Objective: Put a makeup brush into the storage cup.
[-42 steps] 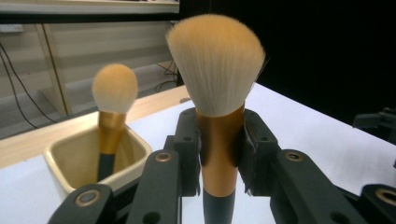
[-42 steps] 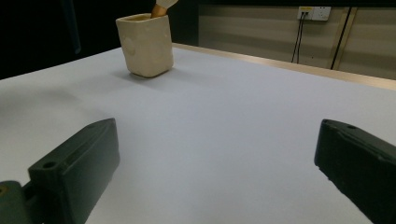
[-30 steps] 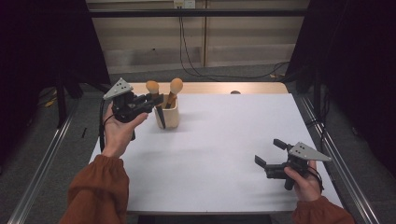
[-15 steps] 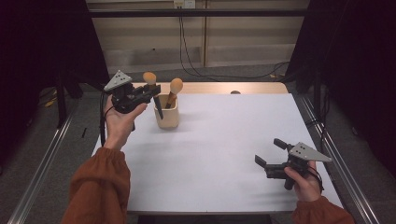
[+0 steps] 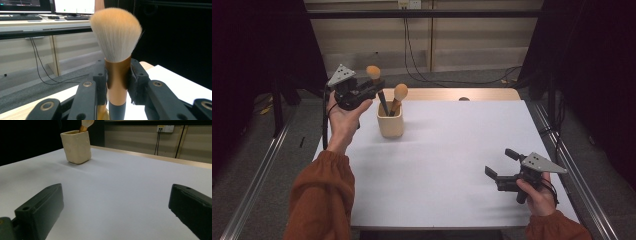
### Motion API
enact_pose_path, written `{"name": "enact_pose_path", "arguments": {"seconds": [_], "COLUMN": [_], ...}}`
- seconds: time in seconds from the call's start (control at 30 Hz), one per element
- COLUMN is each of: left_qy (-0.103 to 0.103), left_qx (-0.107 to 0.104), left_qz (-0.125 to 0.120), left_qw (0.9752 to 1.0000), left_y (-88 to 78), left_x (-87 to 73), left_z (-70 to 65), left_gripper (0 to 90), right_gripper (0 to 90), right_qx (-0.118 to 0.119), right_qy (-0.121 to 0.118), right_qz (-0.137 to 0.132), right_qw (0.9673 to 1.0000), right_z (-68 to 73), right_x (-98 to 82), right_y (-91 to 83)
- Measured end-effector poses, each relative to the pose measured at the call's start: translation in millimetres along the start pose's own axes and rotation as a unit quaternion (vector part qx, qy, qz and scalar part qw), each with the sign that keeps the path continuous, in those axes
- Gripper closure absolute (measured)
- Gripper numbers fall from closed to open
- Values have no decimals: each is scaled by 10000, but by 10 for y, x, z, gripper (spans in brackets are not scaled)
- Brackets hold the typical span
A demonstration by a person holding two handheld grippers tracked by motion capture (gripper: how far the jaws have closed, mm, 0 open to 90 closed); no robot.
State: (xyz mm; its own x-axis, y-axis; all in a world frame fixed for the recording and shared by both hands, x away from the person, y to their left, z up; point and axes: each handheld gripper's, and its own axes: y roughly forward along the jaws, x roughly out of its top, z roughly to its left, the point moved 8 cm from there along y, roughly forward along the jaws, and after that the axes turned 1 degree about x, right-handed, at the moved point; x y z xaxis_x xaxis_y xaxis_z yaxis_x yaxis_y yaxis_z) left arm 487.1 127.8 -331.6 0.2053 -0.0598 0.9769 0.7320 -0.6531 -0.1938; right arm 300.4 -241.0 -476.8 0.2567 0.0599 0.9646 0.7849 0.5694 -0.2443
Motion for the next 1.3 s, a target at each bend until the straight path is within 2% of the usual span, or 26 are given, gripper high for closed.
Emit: {"name": "enact_pose_path", "arguments": {"seconds": [0.03, 0.13, 0.23, 0.43, 0.7, 0.77, 0.83, 1.03, 1.3], "left_qy": [35, -46, 34, 21, 57, -19, 27, -21, -22], "left_qx": [50, 120, 155, 226, 244, 176, 242, 239, 177], "left_qz": [23, 2, -24, 40, 149, 195, 257, 315, 384], "left_qw": [10000, 9999, 9999, 9997, 9996, 9997, 9994, 9992, 9991], "left_y": [13, 44, 65, 140, 226, 243, 253, 278, 304], "left_x": [-9, -22, -12, -73, -193, -227, -263, -356, -464], "left_z": [24, 74, 57, 101, 141, 151, 173, 190, 160], "left_gripper": [715, 715, 715, 715, 714, 714, 714, 714, 714], "right_gripper": [0, 0, 0, 0, 0, 0, 0, 0, 0], "right_qx": [-7, 3, 11, 68, 24, 12, 6, -10, -1], "right_qy": [-2, -4, 16, -46, -22, -20, -15, -10, -24], "right_qz": [0, -4, -3, 28, 12, 3, 16, 14, 2], "right_qw": [10000, 10000, 10000, 10000, 10000, 10000, 10000, 10000, 10000], "right_z": [-1, 3, 7, 32, 16, 14, 8, 2, 7], "right_x": [0, 0, -1, -7, -7, -4, -9, -11, -8], "right_y": [0, 0, 2, 9, 7, 5, 3, 4, 3]}}
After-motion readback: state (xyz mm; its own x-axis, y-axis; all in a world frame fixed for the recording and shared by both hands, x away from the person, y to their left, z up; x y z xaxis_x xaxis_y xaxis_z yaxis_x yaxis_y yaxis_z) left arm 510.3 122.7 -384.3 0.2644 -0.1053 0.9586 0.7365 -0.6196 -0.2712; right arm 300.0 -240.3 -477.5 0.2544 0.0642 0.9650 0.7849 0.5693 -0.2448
